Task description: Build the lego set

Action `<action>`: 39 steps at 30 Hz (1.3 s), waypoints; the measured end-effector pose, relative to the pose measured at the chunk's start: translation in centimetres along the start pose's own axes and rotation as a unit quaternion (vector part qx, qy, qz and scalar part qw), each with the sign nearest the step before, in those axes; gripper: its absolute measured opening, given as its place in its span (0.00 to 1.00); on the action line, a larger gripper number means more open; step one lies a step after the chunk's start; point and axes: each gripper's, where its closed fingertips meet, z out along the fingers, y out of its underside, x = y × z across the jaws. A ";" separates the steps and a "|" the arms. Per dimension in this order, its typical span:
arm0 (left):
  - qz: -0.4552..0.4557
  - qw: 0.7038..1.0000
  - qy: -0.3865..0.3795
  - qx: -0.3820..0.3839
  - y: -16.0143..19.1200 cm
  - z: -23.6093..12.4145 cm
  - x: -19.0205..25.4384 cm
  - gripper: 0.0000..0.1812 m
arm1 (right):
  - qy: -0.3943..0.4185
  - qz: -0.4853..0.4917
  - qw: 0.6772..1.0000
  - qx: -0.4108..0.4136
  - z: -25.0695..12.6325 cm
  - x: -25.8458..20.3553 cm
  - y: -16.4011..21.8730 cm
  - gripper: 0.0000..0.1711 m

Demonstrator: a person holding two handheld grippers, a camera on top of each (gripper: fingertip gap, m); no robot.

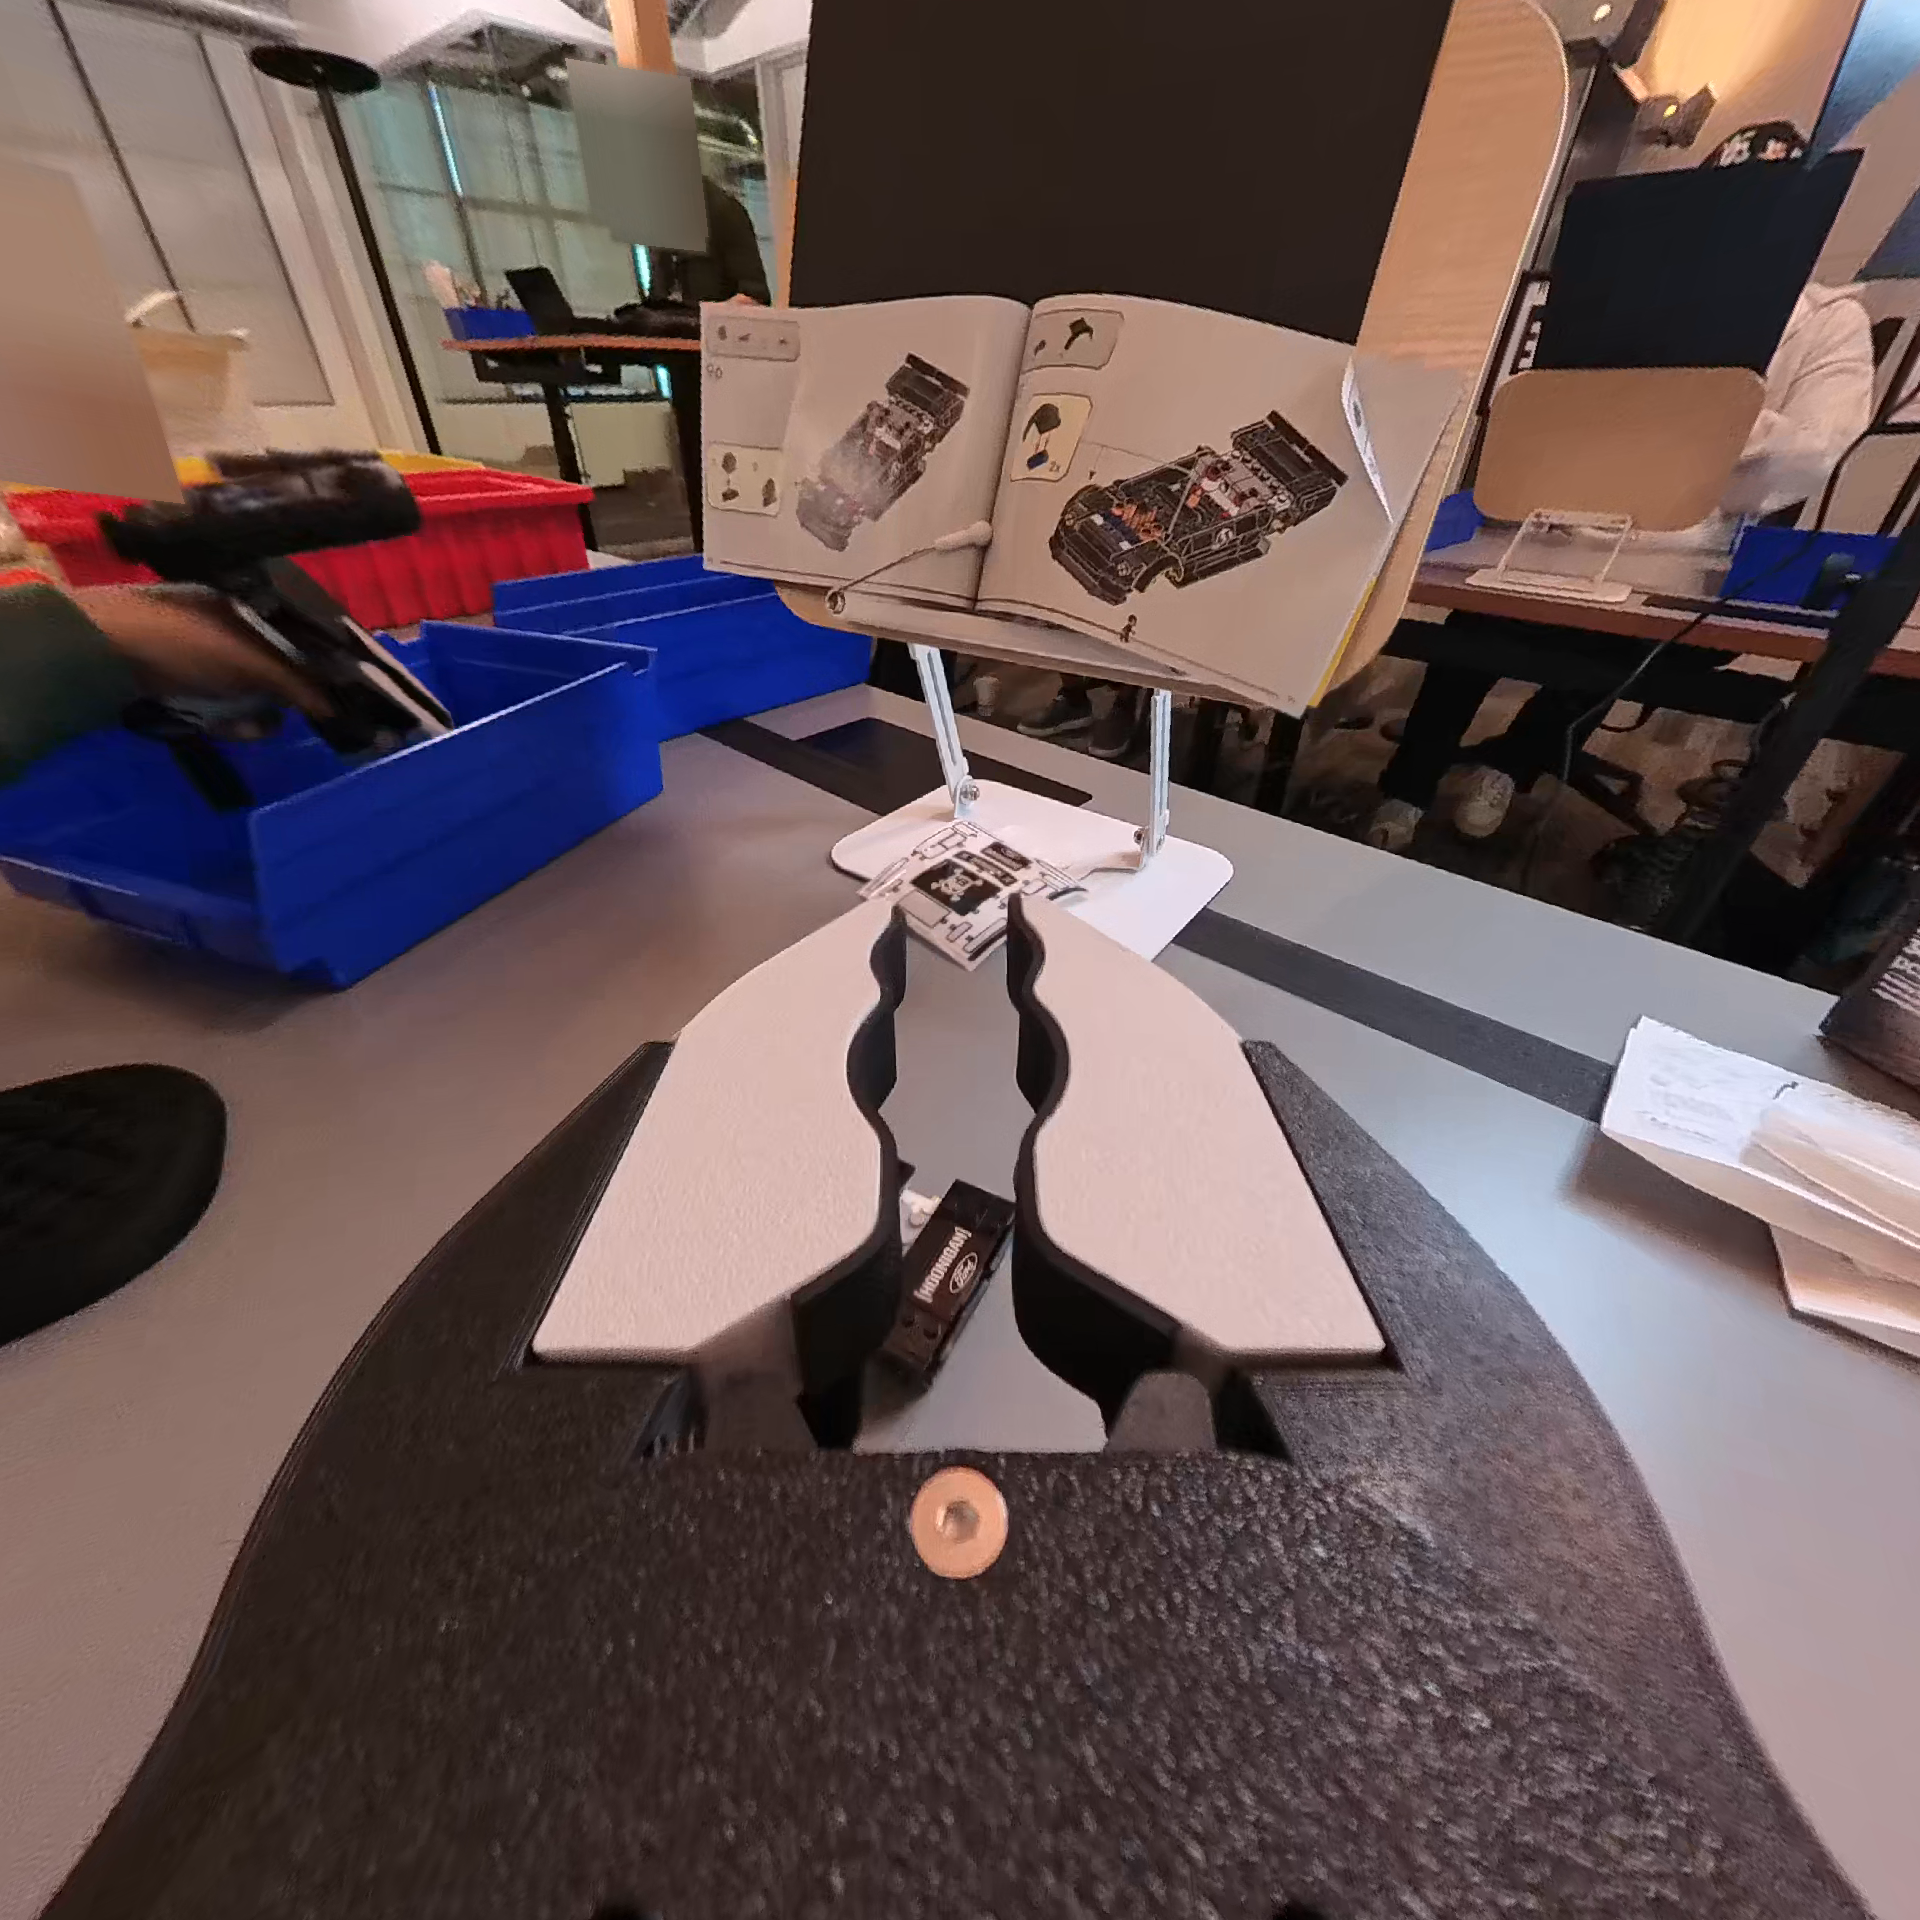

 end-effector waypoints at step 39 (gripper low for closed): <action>0.213 0.957 0.160 -0.113 1.9 -1.2 5.4 0.05 | -0.043 0.042 0.997 -0.042 -0.9 0.0 4.0 0.09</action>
